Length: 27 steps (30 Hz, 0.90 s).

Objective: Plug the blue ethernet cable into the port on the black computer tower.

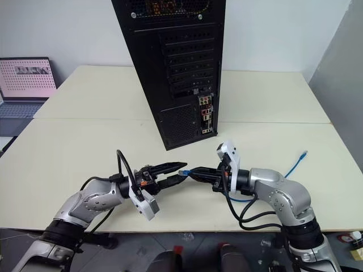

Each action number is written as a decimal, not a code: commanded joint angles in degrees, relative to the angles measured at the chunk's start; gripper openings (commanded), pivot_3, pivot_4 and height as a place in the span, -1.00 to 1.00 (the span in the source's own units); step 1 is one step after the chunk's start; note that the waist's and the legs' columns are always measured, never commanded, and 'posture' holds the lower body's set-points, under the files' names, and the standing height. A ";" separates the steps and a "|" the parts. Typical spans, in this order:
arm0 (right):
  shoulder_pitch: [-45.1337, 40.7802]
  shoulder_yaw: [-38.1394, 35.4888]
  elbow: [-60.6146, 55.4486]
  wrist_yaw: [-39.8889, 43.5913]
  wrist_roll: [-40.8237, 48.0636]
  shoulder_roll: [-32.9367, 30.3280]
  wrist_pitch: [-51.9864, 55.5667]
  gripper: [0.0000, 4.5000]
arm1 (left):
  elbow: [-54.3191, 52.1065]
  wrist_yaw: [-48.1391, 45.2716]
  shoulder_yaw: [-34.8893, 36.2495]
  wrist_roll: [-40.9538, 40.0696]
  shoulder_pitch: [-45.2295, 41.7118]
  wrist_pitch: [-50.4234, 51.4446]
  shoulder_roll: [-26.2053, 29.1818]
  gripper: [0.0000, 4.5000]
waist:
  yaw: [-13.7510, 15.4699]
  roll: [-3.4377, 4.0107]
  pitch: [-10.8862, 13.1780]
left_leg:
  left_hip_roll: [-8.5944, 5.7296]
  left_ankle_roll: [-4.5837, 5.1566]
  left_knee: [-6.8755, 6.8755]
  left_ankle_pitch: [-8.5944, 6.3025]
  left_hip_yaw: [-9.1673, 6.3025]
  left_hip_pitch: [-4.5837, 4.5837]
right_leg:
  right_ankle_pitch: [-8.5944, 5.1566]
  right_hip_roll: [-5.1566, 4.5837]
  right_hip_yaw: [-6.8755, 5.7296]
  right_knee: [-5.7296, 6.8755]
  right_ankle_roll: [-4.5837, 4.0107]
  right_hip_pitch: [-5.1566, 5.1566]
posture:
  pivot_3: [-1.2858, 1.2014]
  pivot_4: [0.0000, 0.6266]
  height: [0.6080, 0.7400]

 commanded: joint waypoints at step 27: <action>-6.09 1.10 6.40 -43.22 -36.82 22.43 -24.46 -1.00 | -37.03 7.69 6.14 -31.38 1.98 77.50 -14.95 0.80 | 0.09 0.02 -0.02 | -0.07 -0.06 0.07 0.03 -0.35 -0.27 | 0.01 -0.03 -0.39 0.00 -0.03 -0.07 | 0.03 -0.52 1.00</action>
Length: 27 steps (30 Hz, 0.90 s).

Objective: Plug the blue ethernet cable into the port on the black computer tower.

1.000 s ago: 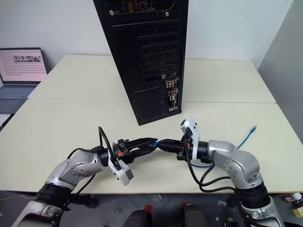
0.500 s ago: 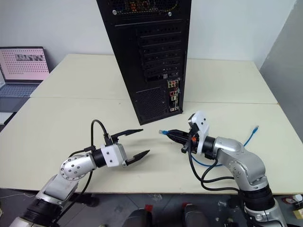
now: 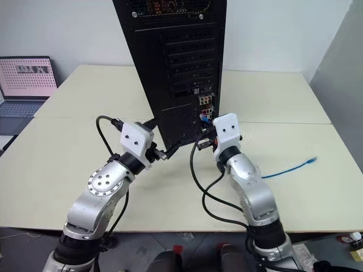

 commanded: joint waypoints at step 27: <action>-6.77 -3.26 10.26 -2.34 -2.34 6.27 -3.66 -1.00 | -1.13 -2.52 3.44 3.28 0.28 0.70 -2.24 0.80 | -0.07 0.00 0.00 | 0.00 0.01 -0.01 0.00 -0.01 -0.02 | 0.00 -0.07 -0.04 0.00 0.00 0.00 | 0.03 -0.52 1.00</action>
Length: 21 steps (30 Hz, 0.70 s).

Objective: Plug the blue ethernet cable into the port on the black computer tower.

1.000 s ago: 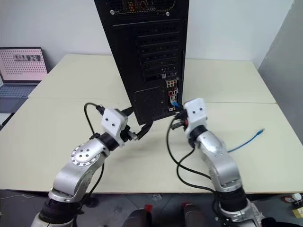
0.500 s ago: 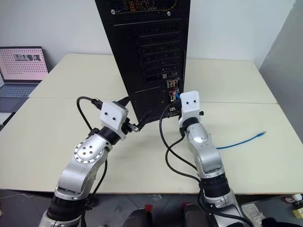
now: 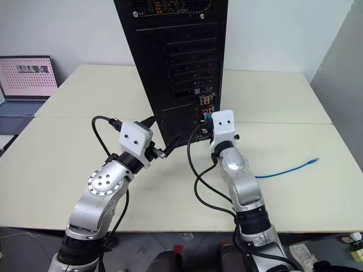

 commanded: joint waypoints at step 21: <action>-3.88 -1.37 3.05 -0.82 -1.37 0.15 -3.80 -1.00 | -0.79 -0.31 1.57 1.07 0.10 -0.56 -0.36 0.80 | -0.06 0.00 0.00 | 0.00 0.00 0.00 0.00 0.00 0.02 | 0.00 0.00 0.00 0.01 0.00 0.00 | 0.03 -0.52 1.00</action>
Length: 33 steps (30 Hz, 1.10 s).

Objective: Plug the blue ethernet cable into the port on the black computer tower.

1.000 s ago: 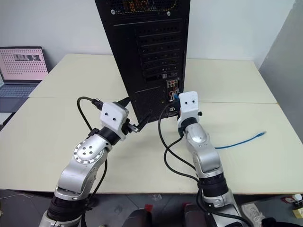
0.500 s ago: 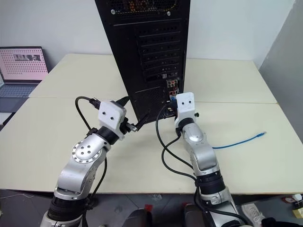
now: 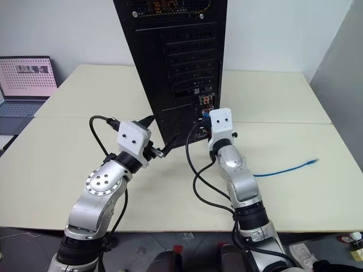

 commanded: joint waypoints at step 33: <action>-0.38 -0.97 -5.12 -0.24 -0.90 1.06 4.00 -1.00 | -0.68 -0.77 1.37 1.06 0.29 -0.86 0.08 0.80 | 0.02 0.00 0.00 | 0.01 0.00 -0.02 0.00 -0.04 -0.12 | 0.00 -0.01 -0.03 -0.03 0.00 -0.09 | 0.03 -0.52 1.00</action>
